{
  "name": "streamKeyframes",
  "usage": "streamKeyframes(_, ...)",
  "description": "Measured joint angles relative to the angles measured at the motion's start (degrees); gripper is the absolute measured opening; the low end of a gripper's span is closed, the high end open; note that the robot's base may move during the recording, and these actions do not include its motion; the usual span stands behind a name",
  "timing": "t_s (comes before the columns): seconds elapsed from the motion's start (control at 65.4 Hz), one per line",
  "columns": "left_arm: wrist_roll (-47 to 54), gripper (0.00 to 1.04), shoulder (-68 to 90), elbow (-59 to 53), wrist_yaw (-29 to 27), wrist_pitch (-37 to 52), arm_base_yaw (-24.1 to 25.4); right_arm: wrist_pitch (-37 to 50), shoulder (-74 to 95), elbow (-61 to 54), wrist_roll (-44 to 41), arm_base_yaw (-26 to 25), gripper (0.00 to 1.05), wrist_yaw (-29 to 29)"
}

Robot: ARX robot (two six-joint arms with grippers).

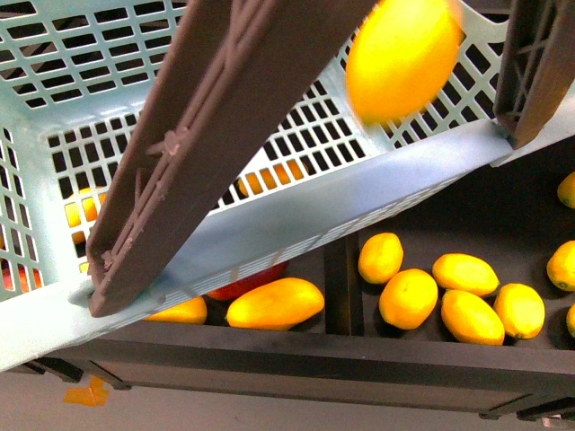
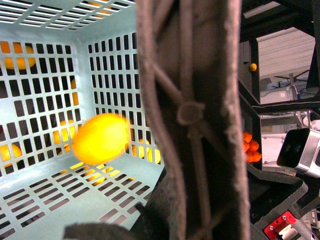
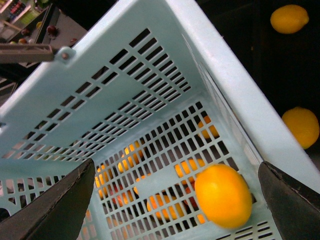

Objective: Pick lemon and mango into basket

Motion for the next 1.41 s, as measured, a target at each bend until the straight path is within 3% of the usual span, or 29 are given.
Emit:
streamKeyframes(0.122, -0.2, 0.04, 0.0, 0.0, 0.1, 0.0, 0.0, 0.5, -1.7, -1.6, 1.2, -1.9, 0.96, 1.6)
streamKeyframes(0.26, -0.1, 0.04, 0.0, 0.0, -0.4, 0.0, 0.1, 1.8, -5.4, -4.2, -0.3, -5.5, 0.94, 7.0)
streamKeyframes(0.337, 0.0, 0.04, 0.0, 0.0, -0.3, 0.0, 0.0, 16.3, -8.9, -11.0, -9.9, -7.9, 0.83, 15.6)
streamKeyframes(0.474, -0.2, 0.04, 0.0, 0.0, -0.1, 0.0, 0.0, 30.9, -14.3, -21.4, -24.9, -11.2, 0.62, 16.8)
streamKeyframes(0.597, -0.2, 0.04, 0.0, 0.0, 0.3, 0.0, 0.0, 33.5, -18.0, -28.1, -30.4, -13.0, 0.41, 14.5)
streamKeyframes(0.841, -0.1, 0.04, 0.0, 0.0, -0.3, 0.0, 0.1, 34.6, -24.2, -36.1, -32.7, -15.8, 0.02, 11.6)
streamKeyframes(1.163, -0.2, 0.04, 0.0, 0.0, -0.1, 0.0, 0.1, 32.3, -34.2, -43.6, -33.4, -22.3, 0.02, 5.7)
streamKeyframes(1.407, -0.1, 0.04, 0.0, 0.0, -0.1, 0.0, 0.1, 32.0, -35.3, -44.2, -33.4, -22.4, 0.40, 5.4)
